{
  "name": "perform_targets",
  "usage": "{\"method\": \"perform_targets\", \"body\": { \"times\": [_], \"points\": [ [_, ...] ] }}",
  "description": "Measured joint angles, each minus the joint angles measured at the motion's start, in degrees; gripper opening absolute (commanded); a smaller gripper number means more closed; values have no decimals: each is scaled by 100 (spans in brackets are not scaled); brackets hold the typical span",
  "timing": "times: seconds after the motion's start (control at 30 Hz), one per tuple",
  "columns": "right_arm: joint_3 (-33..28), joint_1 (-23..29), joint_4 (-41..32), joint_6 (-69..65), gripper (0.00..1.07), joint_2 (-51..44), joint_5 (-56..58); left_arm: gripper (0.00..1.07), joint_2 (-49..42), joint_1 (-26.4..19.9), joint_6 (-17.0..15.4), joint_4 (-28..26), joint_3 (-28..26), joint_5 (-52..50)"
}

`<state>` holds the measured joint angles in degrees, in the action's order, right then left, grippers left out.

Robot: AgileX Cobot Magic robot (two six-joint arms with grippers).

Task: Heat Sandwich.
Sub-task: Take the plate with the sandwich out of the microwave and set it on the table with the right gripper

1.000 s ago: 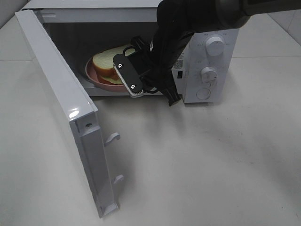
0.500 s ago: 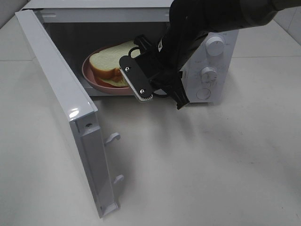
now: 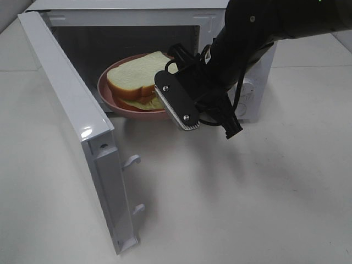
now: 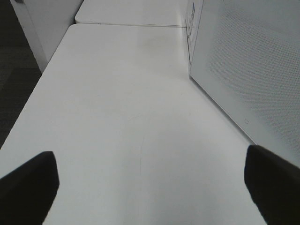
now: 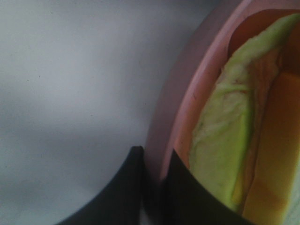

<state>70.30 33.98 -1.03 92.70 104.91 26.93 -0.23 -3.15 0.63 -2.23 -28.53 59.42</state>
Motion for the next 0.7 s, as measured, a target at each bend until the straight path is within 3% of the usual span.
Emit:
{"method": "perform_targets", "body": {
  "times": [0.7],
  "points": [
    [-1581,-23,29,-281,1,-1667,-172,101,0,0,0,0,0,0]
  ]
}}
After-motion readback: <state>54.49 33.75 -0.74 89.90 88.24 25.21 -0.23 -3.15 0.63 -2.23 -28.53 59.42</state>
